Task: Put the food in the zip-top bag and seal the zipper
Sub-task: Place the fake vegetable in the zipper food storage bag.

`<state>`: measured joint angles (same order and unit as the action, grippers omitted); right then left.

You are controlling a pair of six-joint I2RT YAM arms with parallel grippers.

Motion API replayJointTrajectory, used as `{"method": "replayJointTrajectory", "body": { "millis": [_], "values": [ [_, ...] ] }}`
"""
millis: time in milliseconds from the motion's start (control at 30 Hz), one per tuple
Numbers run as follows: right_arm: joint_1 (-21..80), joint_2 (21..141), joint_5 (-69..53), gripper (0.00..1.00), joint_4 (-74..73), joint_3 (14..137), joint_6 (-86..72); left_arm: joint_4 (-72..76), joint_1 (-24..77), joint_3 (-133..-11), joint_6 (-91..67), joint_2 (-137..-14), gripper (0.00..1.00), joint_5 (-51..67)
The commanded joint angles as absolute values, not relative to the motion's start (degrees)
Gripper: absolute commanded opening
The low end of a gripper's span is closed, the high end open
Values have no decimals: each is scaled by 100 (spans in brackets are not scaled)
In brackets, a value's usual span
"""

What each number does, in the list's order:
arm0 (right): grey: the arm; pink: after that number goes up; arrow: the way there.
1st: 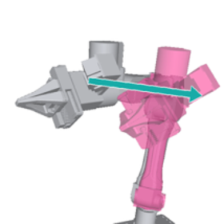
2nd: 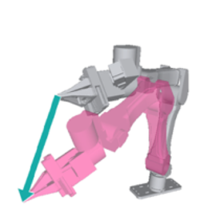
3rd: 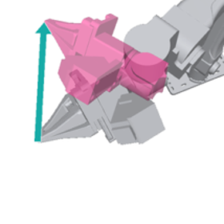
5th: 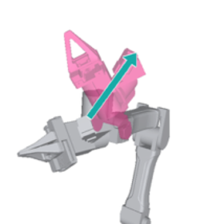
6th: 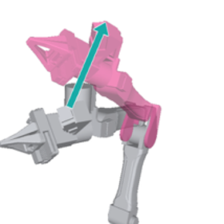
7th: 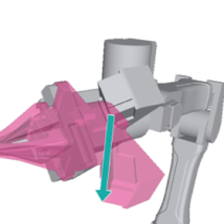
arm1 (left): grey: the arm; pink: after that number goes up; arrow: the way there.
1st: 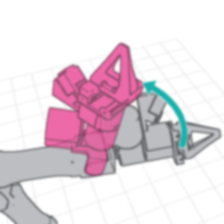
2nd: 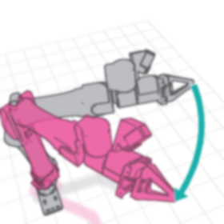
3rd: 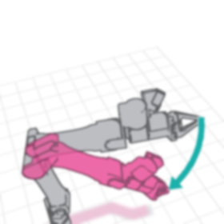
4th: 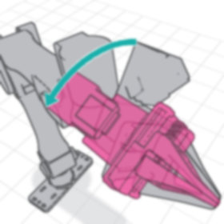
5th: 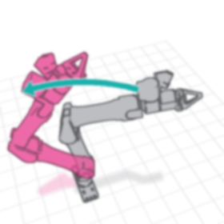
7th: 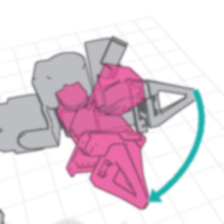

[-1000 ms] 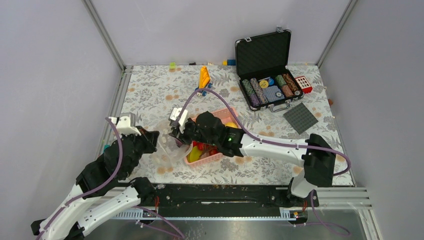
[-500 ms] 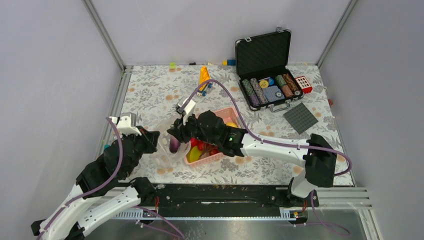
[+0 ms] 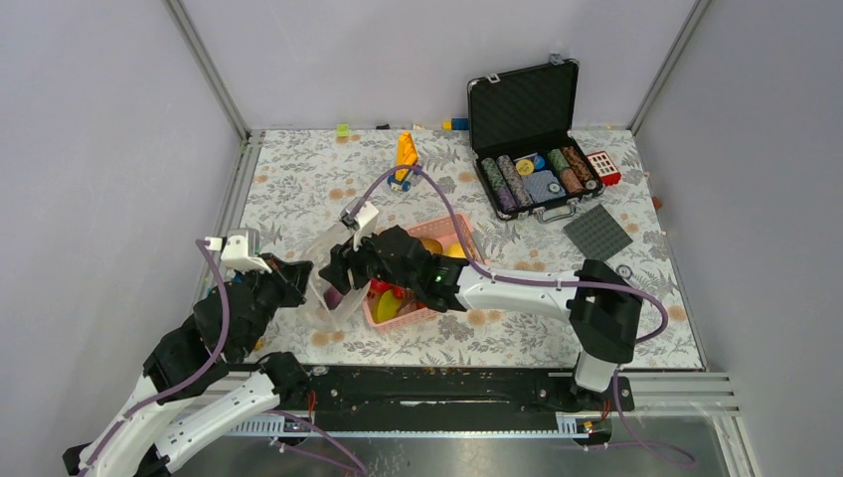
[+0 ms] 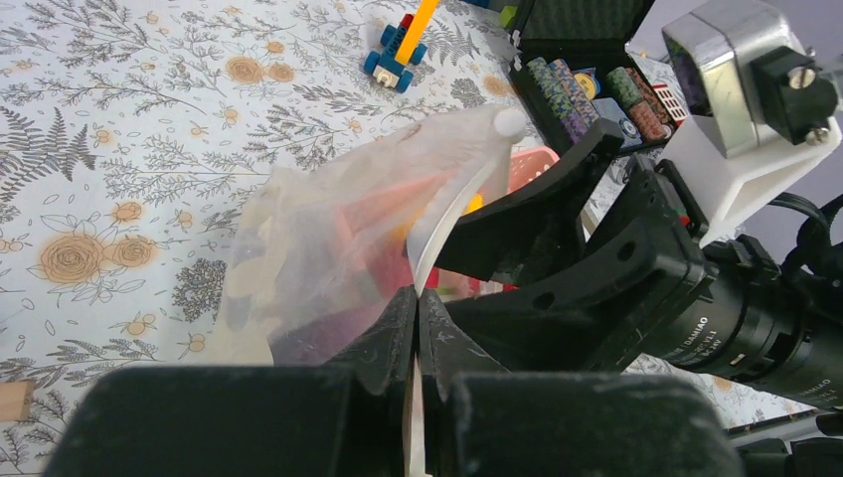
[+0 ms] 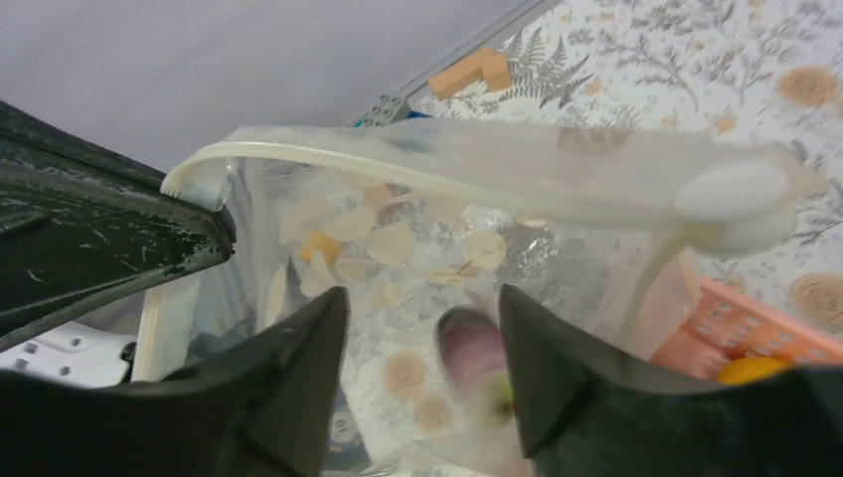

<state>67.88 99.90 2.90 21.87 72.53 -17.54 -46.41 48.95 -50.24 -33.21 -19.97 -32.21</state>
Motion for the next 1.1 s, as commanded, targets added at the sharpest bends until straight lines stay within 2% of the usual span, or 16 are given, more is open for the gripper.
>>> {"method": "replayJointTrajectory", "body": {
  "millis": [0,100,267,367,500,767,1067],
  "values": [
    [6848,9925,246,73,2218,7667,-1811,-4351,4828,-5063,-3246,-1973,0,-3257],
    [6847,9775,303,90,2095,7637,-1703,-4359,4812,-5065,-3252,-1957,0,-3282],
    [6842,9341,209,100,2102,7324,-1592,-4387,4780,-5063,-3269,-1938,0,-3349],
    [6837,8878,341,100,2054,6992,-1533,-4415,4776,-5078,-3285,-1948,0,-3386],
    [6728,8316,737,100,1184,6697,-1613,-4475,4771,-5082,-3312,-1951,0,-3502],
    [5892,7251,1042,100,734,5444,-2098,-4617,4757,-5128,-3373,-2017,0,-3765],
    [5221,8241,1076,100,-226,6116,-2222,-4682,4707,-5104,-3427,-2140,0,-3854]
  ]
}}
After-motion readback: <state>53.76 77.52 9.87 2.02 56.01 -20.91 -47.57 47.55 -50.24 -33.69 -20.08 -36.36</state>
